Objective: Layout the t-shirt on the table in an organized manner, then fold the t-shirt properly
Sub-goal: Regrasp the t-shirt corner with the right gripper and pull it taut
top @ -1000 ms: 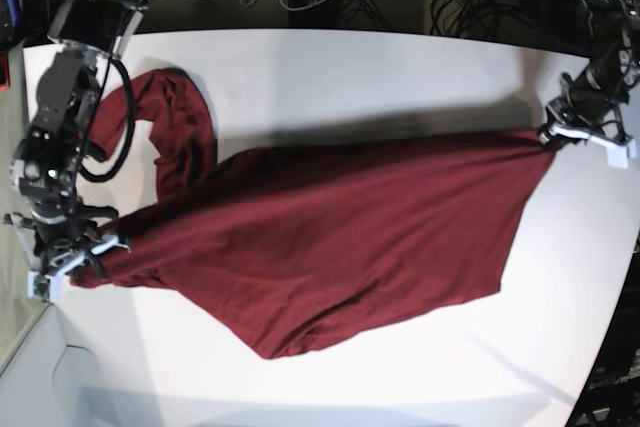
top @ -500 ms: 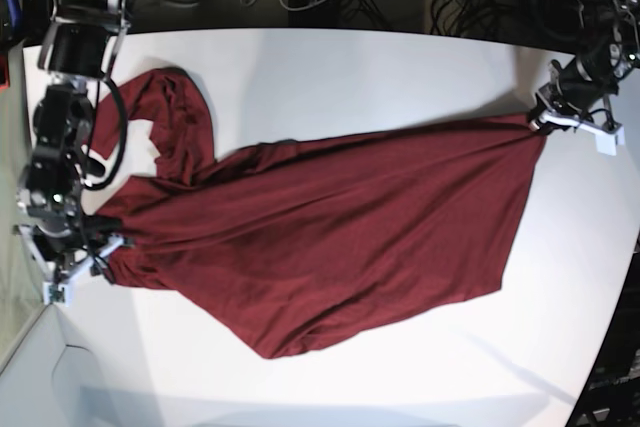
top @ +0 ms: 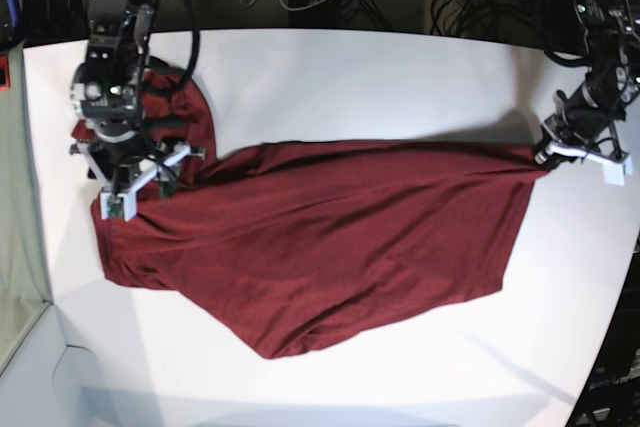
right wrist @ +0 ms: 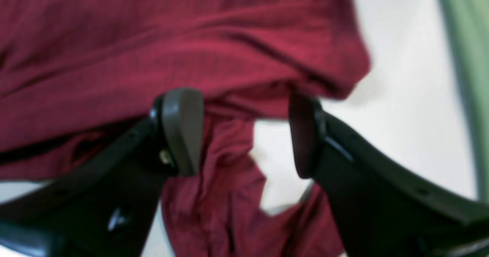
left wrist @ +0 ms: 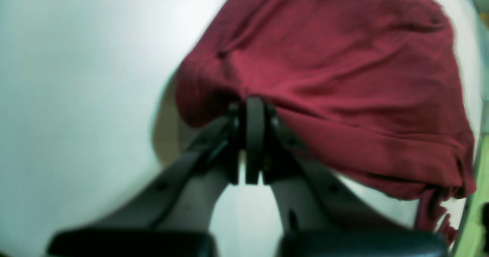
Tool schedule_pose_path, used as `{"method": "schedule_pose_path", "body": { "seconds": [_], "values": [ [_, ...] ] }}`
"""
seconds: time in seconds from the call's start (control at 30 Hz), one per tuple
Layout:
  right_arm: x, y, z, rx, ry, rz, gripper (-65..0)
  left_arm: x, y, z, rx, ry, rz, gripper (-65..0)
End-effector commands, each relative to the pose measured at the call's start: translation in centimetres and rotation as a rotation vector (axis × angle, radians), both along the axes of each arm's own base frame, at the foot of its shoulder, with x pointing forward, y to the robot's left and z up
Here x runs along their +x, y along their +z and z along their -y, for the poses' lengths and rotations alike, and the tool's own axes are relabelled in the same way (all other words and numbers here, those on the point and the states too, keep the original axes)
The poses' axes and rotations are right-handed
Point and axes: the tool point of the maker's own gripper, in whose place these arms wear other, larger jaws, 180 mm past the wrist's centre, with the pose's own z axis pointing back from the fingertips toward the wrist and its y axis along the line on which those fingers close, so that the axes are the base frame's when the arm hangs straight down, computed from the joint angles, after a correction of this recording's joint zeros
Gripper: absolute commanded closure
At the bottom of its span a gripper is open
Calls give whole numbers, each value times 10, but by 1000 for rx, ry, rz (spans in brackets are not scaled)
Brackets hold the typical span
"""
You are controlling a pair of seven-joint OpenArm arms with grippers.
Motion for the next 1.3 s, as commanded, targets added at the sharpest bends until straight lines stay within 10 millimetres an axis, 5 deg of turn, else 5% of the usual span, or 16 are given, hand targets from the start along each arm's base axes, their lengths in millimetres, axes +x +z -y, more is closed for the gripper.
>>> {"method": "schedule_pose_path", "body": {
  "seconds": [0.0,0.47,0.67,0.87,1.0,1.1,1.27],
  "values": [
    [3,4,-1,3,-6,25,-365,9,14,-5,1,8,38,-1],
    [-39,-71,-22,67,12,-175,-357,19,22,-6,2,12,70,-1],
    [-79,-90,-8,30,9,-251,-262,18,21,-5,-2,9,65,-1],
    [-136,-110,26,-51,7,-378,-197,10,13,-3,-5,5,37,-1],
    [-154,-96,57,-95,-65,-372,-184,0,5,-1,-11,1,10,-1],
    [-153,-67,74,-139,-102,-312,-185,-5,1,0,-13,1,-2,-1],
    [-141,-24,70,-178,-87,-205,-187,-9,0,1,-12,-2,-9,-1]
  ]
}}
